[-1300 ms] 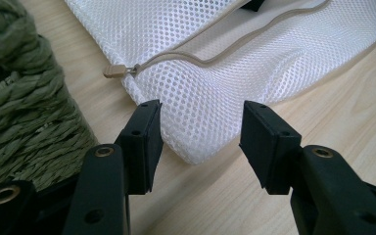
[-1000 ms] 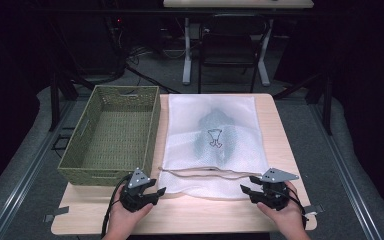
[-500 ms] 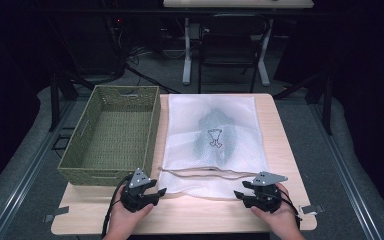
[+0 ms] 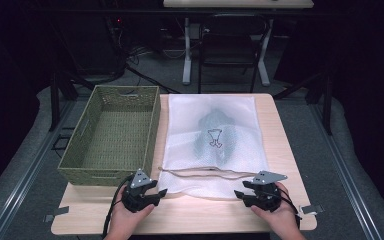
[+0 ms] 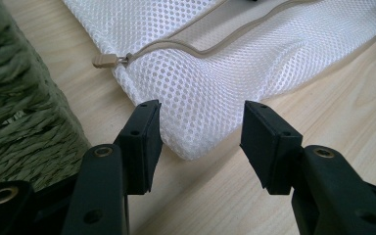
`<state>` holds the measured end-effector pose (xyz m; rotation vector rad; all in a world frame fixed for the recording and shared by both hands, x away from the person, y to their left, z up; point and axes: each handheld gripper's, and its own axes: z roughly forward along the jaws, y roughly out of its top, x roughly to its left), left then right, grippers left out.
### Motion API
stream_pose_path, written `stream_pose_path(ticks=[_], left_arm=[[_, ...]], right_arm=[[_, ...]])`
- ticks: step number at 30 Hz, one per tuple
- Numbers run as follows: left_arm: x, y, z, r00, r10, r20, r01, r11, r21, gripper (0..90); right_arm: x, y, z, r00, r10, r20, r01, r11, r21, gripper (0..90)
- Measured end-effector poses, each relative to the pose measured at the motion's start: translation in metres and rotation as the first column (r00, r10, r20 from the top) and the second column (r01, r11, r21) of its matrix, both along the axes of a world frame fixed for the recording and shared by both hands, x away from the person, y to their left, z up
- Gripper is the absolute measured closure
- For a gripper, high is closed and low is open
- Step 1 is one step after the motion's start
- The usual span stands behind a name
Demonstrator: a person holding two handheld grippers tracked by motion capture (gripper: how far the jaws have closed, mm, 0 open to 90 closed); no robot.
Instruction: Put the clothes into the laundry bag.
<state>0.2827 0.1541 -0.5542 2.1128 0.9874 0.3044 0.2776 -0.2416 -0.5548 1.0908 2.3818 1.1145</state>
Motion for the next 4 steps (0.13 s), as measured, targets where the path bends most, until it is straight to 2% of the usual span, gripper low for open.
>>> stream_pose_path(ticks=[4], left_arm=[[0.0001,-0.0013,0.0003,1.0000,-0.007,0.000,0.007,1.0000,0.004,49.7]], right_arm=[[-0.0008,-0.0009,0.0006,1.0000,-0.001,-0.002,0.001,1.000,0.007,50.4]])
